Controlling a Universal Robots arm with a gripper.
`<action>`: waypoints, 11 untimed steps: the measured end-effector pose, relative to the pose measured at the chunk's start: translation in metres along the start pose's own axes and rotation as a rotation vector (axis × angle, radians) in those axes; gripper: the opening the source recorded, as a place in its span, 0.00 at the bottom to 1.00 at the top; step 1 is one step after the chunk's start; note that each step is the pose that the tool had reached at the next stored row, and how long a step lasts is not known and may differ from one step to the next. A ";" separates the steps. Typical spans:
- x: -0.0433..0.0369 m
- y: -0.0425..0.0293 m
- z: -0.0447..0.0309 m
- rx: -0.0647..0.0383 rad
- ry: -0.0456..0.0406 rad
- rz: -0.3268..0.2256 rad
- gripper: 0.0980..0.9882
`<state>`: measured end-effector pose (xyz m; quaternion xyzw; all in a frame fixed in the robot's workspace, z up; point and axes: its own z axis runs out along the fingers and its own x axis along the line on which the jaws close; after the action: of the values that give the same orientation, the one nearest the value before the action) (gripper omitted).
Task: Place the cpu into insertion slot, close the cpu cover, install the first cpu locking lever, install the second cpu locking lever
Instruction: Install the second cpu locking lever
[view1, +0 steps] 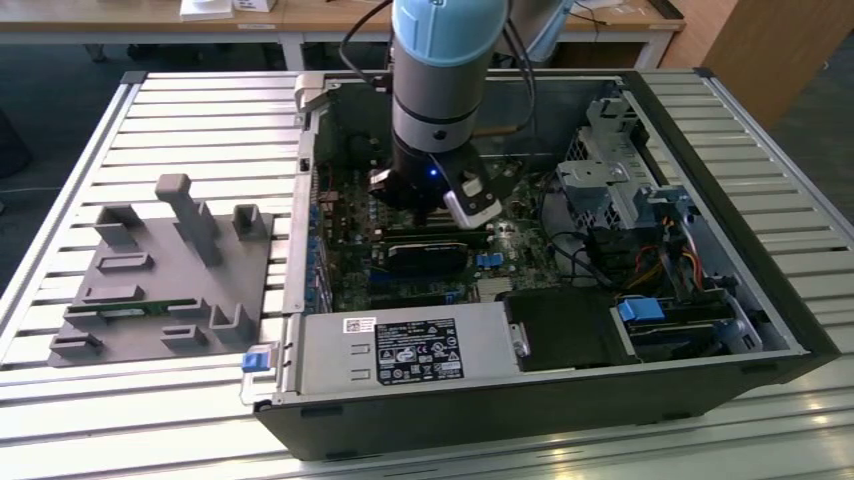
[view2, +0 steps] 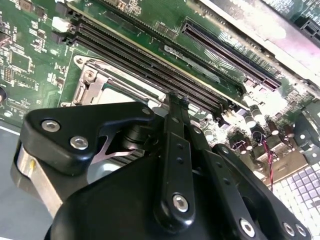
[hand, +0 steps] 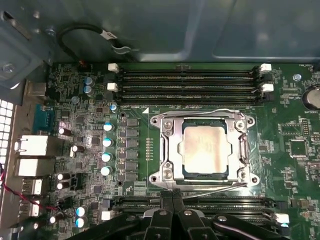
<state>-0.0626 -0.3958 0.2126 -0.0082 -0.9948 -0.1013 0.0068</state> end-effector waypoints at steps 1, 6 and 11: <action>0.0003 -0.0002 0.0012 -0.002 -0.0001 0.000 0.01; 0.0010 -0.0015 0.0058 -0.010 0.0002 0.000 0.01; 0.0028 -0.0059 0.0057 -0.027 0.0004 0.000 0.01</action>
<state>-0.0655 -0.4004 0.2060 -0.0081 -0.9934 -0.1146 0.0069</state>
